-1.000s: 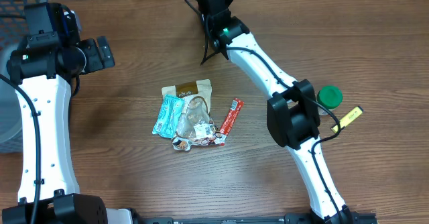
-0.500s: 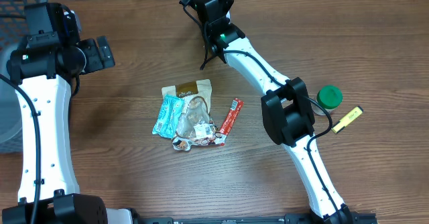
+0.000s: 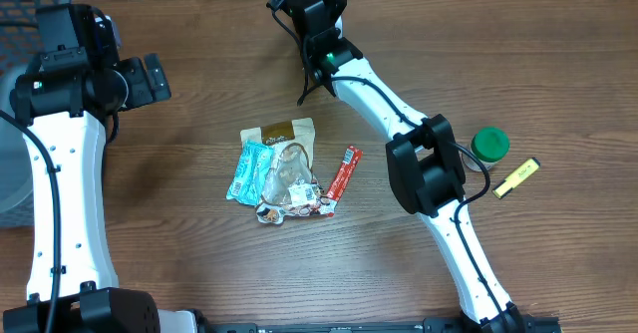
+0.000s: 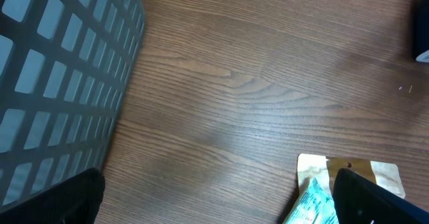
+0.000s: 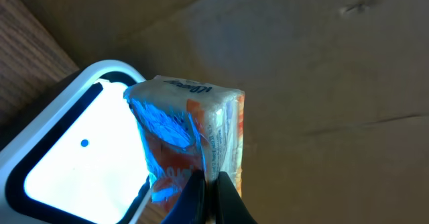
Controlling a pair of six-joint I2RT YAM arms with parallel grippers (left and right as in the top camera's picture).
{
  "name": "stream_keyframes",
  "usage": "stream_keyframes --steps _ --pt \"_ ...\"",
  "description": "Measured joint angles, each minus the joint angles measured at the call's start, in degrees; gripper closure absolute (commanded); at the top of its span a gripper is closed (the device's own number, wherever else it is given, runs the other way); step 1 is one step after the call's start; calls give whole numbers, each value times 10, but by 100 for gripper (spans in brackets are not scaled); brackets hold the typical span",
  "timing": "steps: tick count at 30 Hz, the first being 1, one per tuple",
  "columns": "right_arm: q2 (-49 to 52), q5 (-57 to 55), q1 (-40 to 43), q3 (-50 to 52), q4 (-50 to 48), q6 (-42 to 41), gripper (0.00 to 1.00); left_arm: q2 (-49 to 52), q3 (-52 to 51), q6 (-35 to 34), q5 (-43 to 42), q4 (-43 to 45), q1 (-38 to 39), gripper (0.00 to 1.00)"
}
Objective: Scan the item barcode
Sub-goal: 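Hold the Kleenex pack's barcode in front of the white scanner, then carry the Kleenex pack back and set it beside the green jar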
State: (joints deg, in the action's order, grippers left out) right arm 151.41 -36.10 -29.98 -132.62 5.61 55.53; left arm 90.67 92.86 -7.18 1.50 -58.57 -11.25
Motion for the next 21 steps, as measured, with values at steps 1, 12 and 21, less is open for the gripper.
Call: stream_keyframes --steps 1,12,21 --pt "2 -1 0 0 0 -1 97 0 0 0 0 0 0 1" --pt "-31 -23 -1 2 163 -138 96 0 0 0 0 0 0 0" --pt "-248 49 20 2 526 -417 96 0 0 0 0 0 0 0"
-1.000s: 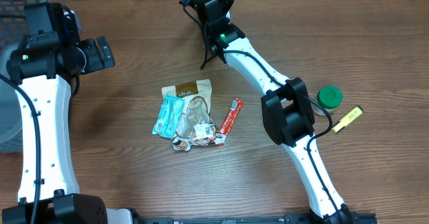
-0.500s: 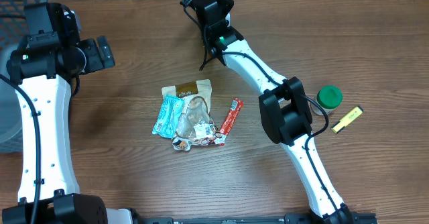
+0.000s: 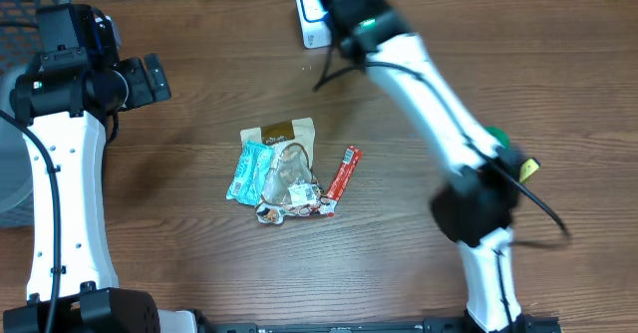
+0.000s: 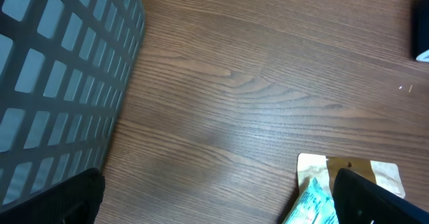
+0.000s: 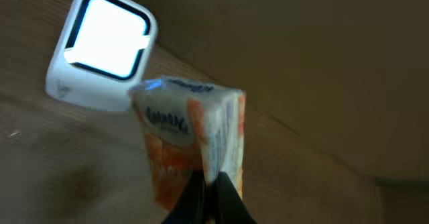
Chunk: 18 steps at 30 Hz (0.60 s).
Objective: Scan the item barcode
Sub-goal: 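Carry the Kleenex pack back and set it beside the green jar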
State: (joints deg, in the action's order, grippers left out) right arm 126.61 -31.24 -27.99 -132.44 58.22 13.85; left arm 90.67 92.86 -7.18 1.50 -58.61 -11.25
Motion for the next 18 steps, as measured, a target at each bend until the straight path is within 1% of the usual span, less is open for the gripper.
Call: stream_keyframes --steps 1,2,4,7,10,13,18 --pt "-22 27 12 -5 40 -29 96 0 0 0 0 0 0 0" --pt "-48 70 35 -10 102 -73 96 0 0 0 0 0 0 0" --pt "-63 113 65 -13 153 -113 96 0 0 0 0 0 0 0" --pt "-61 197 137 1 236 -186 96 0 0 0 0 0 0 0" --pt "-45 257 194 58 263 -230 96 0 0 0 0 0 0 0" --pt "-30 303 231 134 274 -257 96 0 0 0 0 0 0 0" --pt "-23 345 250 256 256 -275 96 0 0 0 0 0 0 0"
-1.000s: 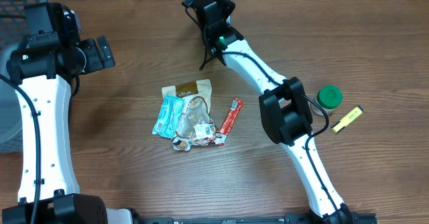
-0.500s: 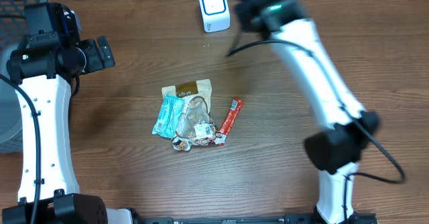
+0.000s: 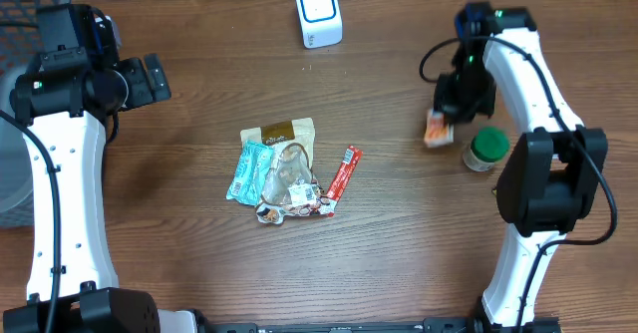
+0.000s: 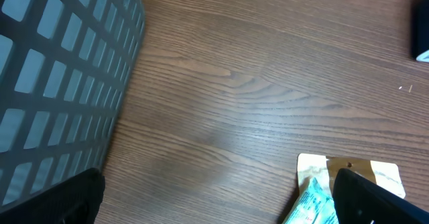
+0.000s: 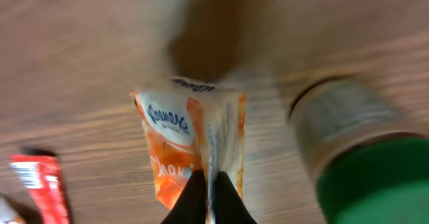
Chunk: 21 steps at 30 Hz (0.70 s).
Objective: Scan the item barcode
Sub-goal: 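Carry the Kleenex pack back and set it beside the green jar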
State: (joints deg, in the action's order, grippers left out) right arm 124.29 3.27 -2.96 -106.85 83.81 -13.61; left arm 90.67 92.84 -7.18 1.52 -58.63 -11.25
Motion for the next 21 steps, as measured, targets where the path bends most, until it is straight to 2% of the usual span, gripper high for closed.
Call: stream_keyframes --steps 8,21 --pt "0 -8 -1 92 -30 -5 96 0 0 0 0 0 0 0" --pt "0 -210 0 105 -47 -8 96 0 0 0 0 0 0 0"
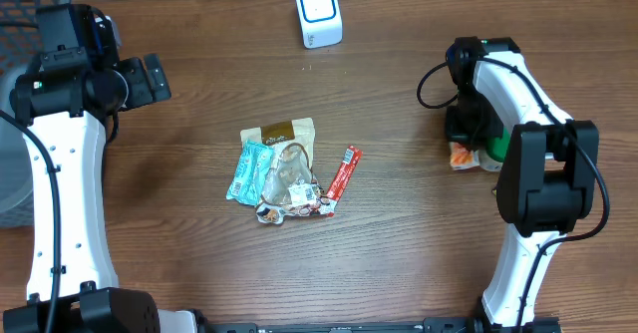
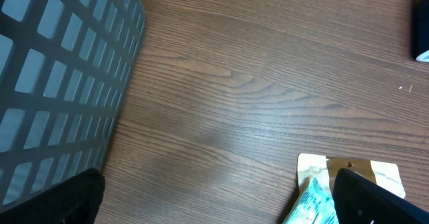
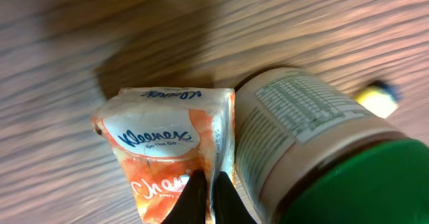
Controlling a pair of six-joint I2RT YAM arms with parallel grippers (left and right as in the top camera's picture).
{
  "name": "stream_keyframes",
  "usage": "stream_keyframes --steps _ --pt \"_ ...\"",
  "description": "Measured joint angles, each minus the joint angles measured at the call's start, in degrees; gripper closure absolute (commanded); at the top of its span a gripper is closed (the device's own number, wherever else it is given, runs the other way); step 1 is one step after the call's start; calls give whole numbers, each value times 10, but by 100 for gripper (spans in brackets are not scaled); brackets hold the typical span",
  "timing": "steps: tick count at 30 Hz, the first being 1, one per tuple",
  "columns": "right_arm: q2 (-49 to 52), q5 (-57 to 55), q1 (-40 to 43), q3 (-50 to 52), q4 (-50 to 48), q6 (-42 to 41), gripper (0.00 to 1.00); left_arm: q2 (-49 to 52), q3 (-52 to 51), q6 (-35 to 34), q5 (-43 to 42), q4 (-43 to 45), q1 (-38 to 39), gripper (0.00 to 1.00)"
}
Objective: Scan the item barcode
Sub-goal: 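Carry the Kleenex pack back and set it beside the green jar, then move the right gripper left over the red snack tube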
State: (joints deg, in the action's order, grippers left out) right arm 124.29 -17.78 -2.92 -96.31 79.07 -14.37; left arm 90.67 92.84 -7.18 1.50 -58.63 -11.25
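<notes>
An orange and white Kleenex tissue pack [image 3: 161, 143] is pinched along its seam by my right gripper [image 3: 208, 197], which is shut on it. In the overhead view the pack [image 1: 460, 157] sits low at the right of the table, pressed against a green-lidded jar [image 3: 315, 137], with my right gripper [image 1: 463, 146] over it. The white barcode scanner [image 1: 319, 12] stands at the far middle edge. My left gripper [image 1: 159, 77] hangs open at the far left; its black fingers [image 2: 375, 197] hold nothing.
A pile of snack packets [image 1: 282, 171] with a red stick pack [image 1: 342, 174] lies mid-table; a brown pouch [image 2: 355, 170] shows in the left wrist view. A grey mesh basket [image 2: 60, 70] stands at the left edge. A yellow highlighter [image 3: 379, 93] lies behind the jar.
My right gripper has carried the tissue pack from just left of the jar to a spot nearer the front, against the jar's side. The left arm has not moved.
My right gripper first held the tissue pack right up against the scanner's lit face. Then the pack was a little back from the scanner. Then it was over the right side of the table by the jar, and now it rests against the jar.
</notes>
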Motion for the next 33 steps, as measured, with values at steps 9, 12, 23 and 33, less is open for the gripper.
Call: stream_keyframes --steps 9,12,23,33 --pt "0 -6 5 0 -46 5 94 0 0 0 0 0 0 0" --pt "0 32 6 0 -56 14 83 0 0 0 0 0 0 0" --pt "0 69 6 0 -63 24 64 0 0 0 0 0 0 0" --pt "0 149 -13 -106 13 22 63 0 0 0 0 0 0 0"
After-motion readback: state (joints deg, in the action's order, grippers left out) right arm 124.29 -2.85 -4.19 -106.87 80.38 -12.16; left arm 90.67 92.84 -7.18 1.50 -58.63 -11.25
